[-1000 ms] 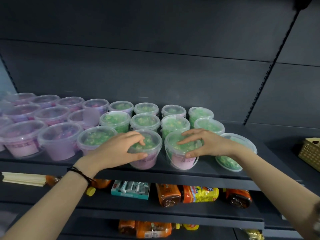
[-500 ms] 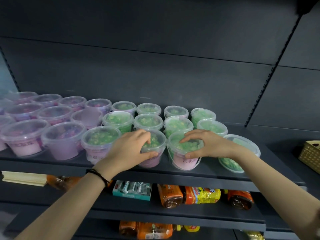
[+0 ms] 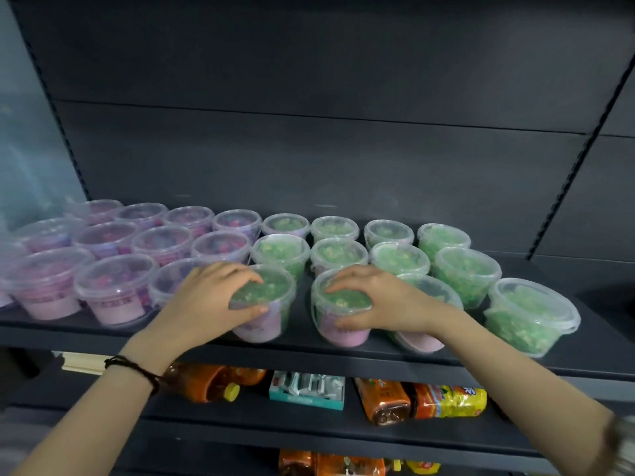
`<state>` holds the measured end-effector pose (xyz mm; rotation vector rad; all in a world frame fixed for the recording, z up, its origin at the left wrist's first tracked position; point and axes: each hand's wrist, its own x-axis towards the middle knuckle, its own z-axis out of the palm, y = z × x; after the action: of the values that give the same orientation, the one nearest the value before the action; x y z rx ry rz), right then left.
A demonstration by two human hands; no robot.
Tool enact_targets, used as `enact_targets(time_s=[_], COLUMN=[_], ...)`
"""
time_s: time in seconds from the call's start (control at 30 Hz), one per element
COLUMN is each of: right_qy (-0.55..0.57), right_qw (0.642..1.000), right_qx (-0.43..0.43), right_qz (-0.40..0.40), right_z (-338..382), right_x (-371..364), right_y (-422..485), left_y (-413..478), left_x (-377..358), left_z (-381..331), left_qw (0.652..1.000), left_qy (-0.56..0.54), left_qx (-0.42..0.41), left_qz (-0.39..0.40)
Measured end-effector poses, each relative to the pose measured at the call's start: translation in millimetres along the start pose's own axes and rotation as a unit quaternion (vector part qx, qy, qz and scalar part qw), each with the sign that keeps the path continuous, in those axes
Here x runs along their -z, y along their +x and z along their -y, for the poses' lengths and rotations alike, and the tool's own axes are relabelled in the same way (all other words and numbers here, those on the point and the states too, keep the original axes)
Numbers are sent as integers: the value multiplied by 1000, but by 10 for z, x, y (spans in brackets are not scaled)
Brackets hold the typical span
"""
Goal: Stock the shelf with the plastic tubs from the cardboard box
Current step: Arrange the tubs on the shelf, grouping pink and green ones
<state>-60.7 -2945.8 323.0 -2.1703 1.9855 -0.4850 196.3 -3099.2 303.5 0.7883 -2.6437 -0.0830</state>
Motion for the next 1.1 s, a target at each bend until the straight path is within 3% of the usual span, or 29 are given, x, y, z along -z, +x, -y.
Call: enact_targets(time_s=[0.1, 0.4, 0.53, 0.7, 0.97, 1.1], right_qy=[-34, 49, 112, 59, -125, -67], right_qw=[999, 997, 987, 985, 956, 971], right_qx=[-9, -64, -105, -144, -264, -217], right_qz=[4, 6, -43, -75, 28, 78], right_z=[55, 36, 67, 167, 386, 271], right_x=[-61, 37, 93, -1, -332, -238], right_y=[107, 207, 499, 1173, 1931, 1945], left_y=[-97, 42, 129, 143, 113, 73], left_x=[-38, -150, -118, -52, -82, -113], left_z=[80, -61, -18, 100, 258, 308], left_qw=[999, 998, 997, 994, 992, 990], left_qy=[-31, -29, -18, -37, -51, -65], left_qx=[-6, -53, -59, -74, -91, -96], left_qz=[22, 22, 49, 77, 76, 77])
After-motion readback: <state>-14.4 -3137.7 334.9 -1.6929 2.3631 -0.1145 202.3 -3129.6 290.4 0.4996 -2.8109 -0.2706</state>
